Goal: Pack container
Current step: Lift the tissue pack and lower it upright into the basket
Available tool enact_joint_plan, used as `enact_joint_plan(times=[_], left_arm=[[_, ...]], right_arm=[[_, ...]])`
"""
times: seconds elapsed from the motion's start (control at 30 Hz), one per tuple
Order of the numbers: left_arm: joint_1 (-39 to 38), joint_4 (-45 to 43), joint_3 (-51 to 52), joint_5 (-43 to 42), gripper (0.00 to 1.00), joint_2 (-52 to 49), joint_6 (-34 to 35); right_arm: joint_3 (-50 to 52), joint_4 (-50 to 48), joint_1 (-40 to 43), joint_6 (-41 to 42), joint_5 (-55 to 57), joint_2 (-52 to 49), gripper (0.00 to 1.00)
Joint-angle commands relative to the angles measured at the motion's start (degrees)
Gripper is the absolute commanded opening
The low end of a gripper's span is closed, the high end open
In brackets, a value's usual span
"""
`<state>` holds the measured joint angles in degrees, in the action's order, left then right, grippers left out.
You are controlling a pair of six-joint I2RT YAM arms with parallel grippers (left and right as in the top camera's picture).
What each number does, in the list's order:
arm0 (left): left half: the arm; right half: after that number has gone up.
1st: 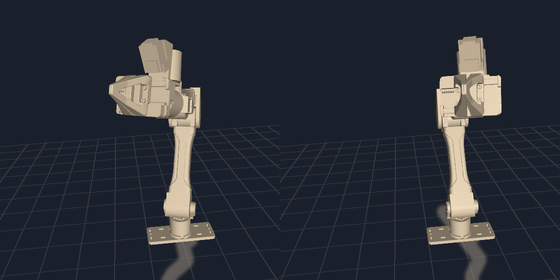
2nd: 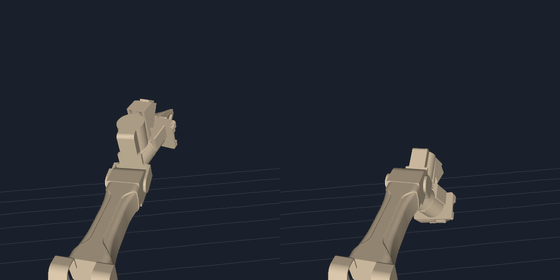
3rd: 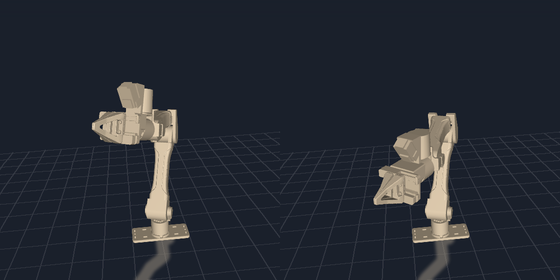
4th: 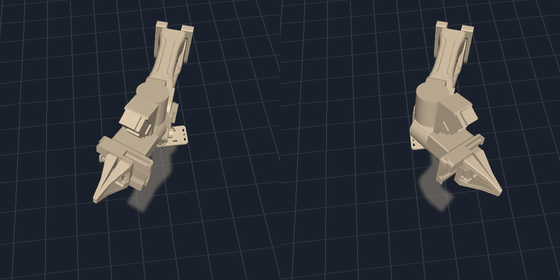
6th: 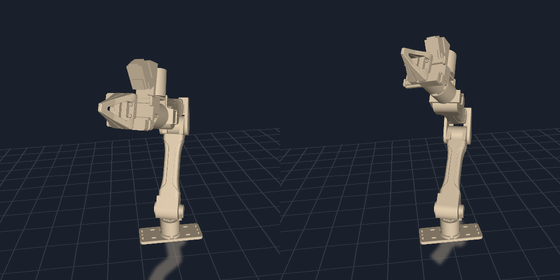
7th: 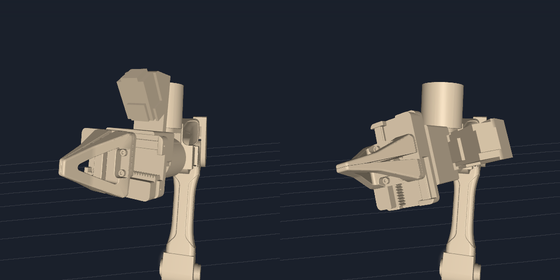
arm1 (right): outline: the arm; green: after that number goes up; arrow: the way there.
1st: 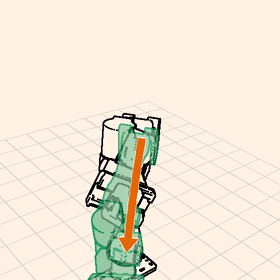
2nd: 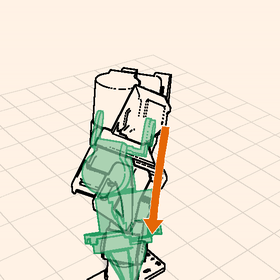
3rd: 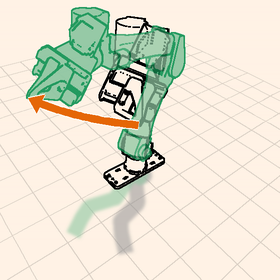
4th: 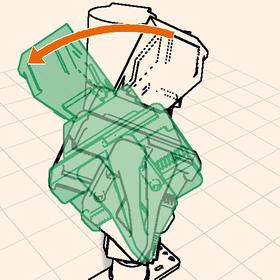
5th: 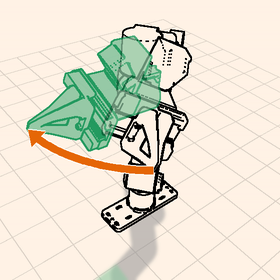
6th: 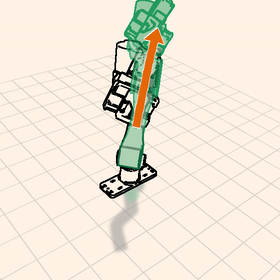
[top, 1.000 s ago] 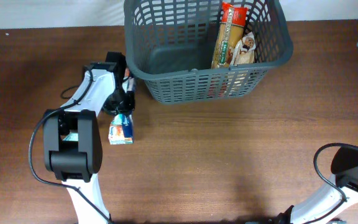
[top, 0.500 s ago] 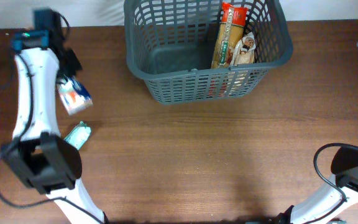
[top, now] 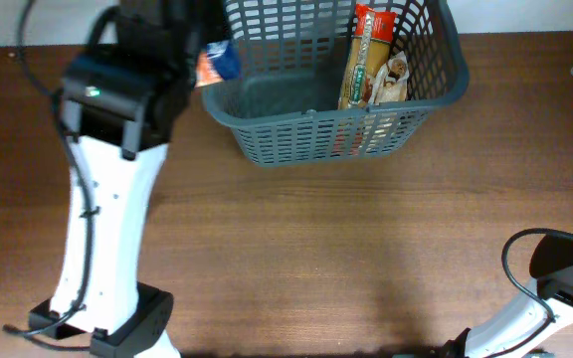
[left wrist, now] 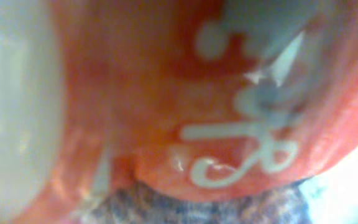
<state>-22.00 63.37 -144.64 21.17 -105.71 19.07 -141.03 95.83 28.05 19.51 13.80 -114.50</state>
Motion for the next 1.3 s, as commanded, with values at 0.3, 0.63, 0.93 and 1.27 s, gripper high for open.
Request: enact_joint_plan(times=[0.3, 0.63, 0.93, 1.27], left_arm=[[-1.49, -10.88, -0.33, -1.79, 0.03, -12.92, -2.40], [-1.64, -9.94, -0.13, -6.97, 0.15, -21.18, -1.07], [-1.64, -6.08, 0.07, -8.37, 0.27, -24.09, -1.07], [-1.64, -4.17, 0.04, -8.35, 1.00, -24.72, -1.16]], right_arm=[[0.26, -0.07, 0.09, 0.52, -0.28, 0.55, 0.99], [0.26, -0.07, 0.09, 0.52, -0.28, 0.55, 0.99], [0.26, -0.07, 0.09, 0.52, -0.28, 0.55, 0.99], [0.26, -0.07, 0.09, 0.52, -0.28, 0.55, 0.99]])
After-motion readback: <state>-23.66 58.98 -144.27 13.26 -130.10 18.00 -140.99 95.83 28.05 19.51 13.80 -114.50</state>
